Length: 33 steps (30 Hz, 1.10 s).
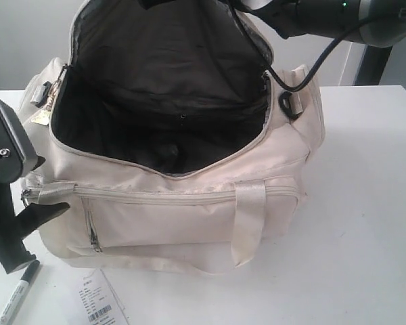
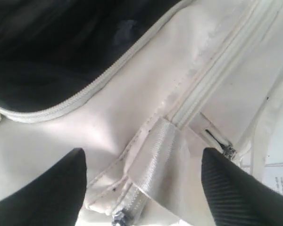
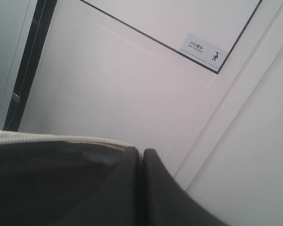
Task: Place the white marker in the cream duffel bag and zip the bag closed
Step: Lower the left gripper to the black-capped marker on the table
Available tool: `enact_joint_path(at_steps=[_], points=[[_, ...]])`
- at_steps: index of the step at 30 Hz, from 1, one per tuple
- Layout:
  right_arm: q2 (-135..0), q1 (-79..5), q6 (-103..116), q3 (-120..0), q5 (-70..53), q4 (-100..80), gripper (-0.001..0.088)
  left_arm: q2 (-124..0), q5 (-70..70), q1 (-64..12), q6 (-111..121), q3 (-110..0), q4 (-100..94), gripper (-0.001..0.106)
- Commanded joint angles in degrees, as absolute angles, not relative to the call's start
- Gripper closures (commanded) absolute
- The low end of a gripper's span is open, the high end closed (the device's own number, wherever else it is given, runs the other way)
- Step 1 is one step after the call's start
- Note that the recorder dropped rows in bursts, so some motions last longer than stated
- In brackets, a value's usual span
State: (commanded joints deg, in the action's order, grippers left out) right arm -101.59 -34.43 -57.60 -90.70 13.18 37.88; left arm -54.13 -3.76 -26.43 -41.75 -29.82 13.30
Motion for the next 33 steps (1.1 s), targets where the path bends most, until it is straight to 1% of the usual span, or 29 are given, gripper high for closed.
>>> enact_joint_path(at_steps=[7, 9, 10, 11, 12, 13, 14, 15, 18, 20, 23, 27, 33], points=[[-101.6, -34.4, -57.6, -90.7, 13.2, 37.9, 0.0868, -50.4, -9.0, -26.4, -31.3, -29.8, 13.3, 0.034], [-101.6, -34.4, -57.6, -90.7, 13.3, 37.9, 0.0868, -49.7, -11.0, -26.4, -25.3, -29.8, 13.4, 0.038], [-101.6, -34.4, -57.6, -90.7, 13.3, 37.9, 0.0868, -49.3, -11.5, -26.4, -20.9, -29.8, 13.7, 0.048], [-101.6, -34.4, -57.6, -90.7, 13.3, 37.9, 0.0868, -49.3, -11.5, -26.4, -19.0, -29.8, 13.7, 0.054], [-101.6, -34.4, -57.6, -90.7, 13.3, 37.9, 0.0868, -48.9, -11.5, -26.4, -16.9, -29.8, 13.8, 0.073], [-101.6, -34.4, -57.6, -90.7, 13.3, 37.9, 0.0868, -48.6, -11.5, -26.4, -16.4, -29.8, 14.3, 0.084], [-101.6, -34.4, -57.6, -90.7, 13.3, 37.9, 0.0868, -48.0, -11.5, -26.4, -16.2, -29.8, 15.7, 0.102], [-101.6, -34.4, -57.6, -90.7, 13.3, 37.9, 0.0868, -47.2, -11.5, -26.4, -16.2, -29.8, 16.8, 0.105], [-101.6, -34.4, -57.6, -90.7, 13.3, 37.9, 0.0868, -45.8, -11.6, -26.4, -16.2, -29.8, 18.8, 0.105], [-101.6, -34.4, -57.6, -90.7, 13.3, 37.9, 0.0868, -45.7, -14.0, -26.4, -15.9, -30.3, 19.3, 0.105], [-101.6, -34.4, -57.6, -90.7, 13.3, 37.9, 0.0868, -47.4, -25.9, -26.4, -14.9, -35.3, 19.1, 0.105], [-101.6, -34.4, -57.6, -90.7, 13.3, 37.9, 0.0868, -48.8, -34.8, -26.4, -14.9, -40.7, 16.6, 0.105], [-101.6, -34.4, -57.6, -90.7, 13.3, 37.9, 0.0868, -50.3, -49.3, -26.4, -6.8, -45.5, 3.5, 0.105]])
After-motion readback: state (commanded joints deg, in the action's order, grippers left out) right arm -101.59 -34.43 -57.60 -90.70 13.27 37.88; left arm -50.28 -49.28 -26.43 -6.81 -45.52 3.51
